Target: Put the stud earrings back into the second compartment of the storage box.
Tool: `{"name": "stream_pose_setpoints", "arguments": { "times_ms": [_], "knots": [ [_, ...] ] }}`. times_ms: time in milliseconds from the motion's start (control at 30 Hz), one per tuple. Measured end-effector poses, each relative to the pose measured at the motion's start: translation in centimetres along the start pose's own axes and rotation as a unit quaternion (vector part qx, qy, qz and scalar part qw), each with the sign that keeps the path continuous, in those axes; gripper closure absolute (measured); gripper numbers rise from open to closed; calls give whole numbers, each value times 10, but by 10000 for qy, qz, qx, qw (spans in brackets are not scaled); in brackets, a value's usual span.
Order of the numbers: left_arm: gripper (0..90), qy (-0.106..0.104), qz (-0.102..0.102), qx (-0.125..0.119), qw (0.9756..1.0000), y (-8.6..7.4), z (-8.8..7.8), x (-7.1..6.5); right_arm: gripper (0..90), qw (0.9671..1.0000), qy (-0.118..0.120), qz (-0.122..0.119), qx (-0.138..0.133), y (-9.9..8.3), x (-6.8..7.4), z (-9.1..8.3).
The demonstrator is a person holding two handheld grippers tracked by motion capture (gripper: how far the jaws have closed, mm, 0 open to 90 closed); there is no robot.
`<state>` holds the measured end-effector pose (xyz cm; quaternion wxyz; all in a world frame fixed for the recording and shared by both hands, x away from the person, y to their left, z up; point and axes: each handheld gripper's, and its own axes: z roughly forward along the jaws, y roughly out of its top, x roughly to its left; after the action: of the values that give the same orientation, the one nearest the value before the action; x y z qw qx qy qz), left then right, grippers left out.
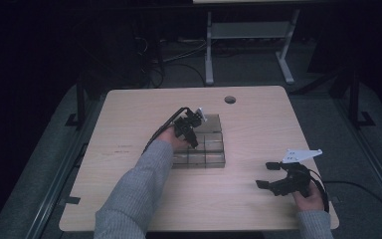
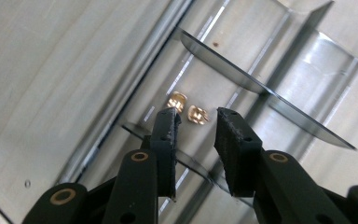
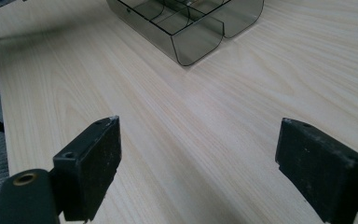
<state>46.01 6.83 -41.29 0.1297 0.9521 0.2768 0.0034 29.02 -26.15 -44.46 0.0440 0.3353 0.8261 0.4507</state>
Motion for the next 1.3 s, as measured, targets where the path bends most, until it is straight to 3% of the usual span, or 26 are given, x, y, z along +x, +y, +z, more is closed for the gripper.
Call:
{"name": "stream_pose_setpoints", "arguments": {
  "times_ms": [200,367,467,700,1300],
  "knots": [
    [669,-34,-55,-226,9997,-12,-12,-5,140,10000,-13,10,8,0,1,0],
    [649,-126,40,-310,9994,-20,-22,-10,140,10000,-25,-8,29,0,2,2],
    [624,-179,31,-480,9987,-26,-31,-13,140,10000,-29,-19,45,0,3,2],
    [593,-236,-128,-792,9965,-48,-46,-15,140,10000,-69,14,49,0,2,2],
    [528,-147,-153,-985,9949,-88,-72,-21,140,9997,-205,43,102,-2,2,2]
  ]
}}
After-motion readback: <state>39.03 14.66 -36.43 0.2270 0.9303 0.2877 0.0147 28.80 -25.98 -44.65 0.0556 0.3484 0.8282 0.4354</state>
